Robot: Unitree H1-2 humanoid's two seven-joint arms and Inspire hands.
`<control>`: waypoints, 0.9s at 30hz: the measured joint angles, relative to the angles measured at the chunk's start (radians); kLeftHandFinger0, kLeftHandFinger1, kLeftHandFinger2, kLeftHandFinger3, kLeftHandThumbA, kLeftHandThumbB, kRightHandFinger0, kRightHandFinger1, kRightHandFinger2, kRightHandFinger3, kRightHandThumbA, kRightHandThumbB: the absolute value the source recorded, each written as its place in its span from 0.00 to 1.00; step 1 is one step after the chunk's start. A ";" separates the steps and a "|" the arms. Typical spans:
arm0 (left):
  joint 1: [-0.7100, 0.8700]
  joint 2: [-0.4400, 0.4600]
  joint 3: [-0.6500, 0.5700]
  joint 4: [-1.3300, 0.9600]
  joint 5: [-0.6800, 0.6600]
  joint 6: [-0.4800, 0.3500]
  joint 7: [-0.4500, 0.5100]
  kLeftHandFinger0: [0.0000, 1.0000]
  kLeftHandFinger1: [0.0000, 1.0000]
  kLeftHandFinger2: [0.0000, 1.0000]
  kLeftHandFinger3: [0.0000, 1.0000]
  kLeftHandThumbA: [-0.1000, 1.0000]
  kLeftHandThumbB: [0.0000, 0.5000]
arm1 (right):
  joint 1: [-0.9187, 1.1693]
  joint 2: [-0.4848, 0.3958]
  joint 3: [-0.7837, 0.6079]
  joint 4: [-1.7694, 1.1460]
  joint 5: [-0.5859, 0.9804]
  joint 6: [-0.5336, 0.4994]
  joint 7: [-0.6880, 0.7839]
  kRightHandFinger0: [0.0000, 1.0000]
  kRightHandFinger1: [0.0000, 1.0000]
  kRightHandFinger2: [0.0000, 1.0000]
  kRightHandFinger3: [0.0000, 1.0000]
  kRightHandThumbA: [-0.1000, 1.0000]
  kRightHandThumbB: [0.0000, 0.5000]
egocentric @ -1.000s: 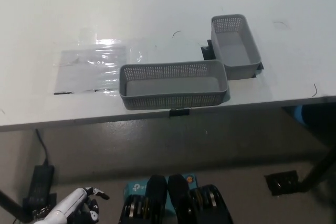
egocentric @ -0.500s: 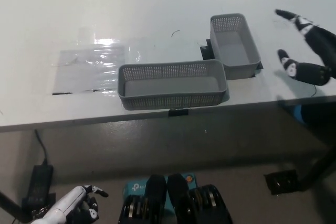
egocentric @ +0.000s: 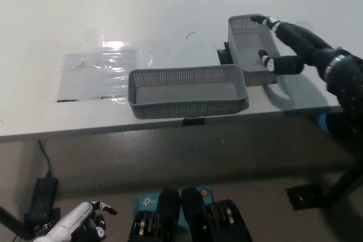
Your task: The robot uses its right hand to pick up the grey box kept on the middle on the desk and place it on top of another box next to it in a right angle
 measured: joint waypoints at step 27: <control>-0.033 0.000 0.009 -0.009 0.006 0.018 -0.013 0.18 0.20 0.35 0.67 0.00 0.26 | 0.000 0.052 0.107 0.287 -0.123 -0.182 -0.006 1.00 1.00 1.00 1.00 0.27 0.74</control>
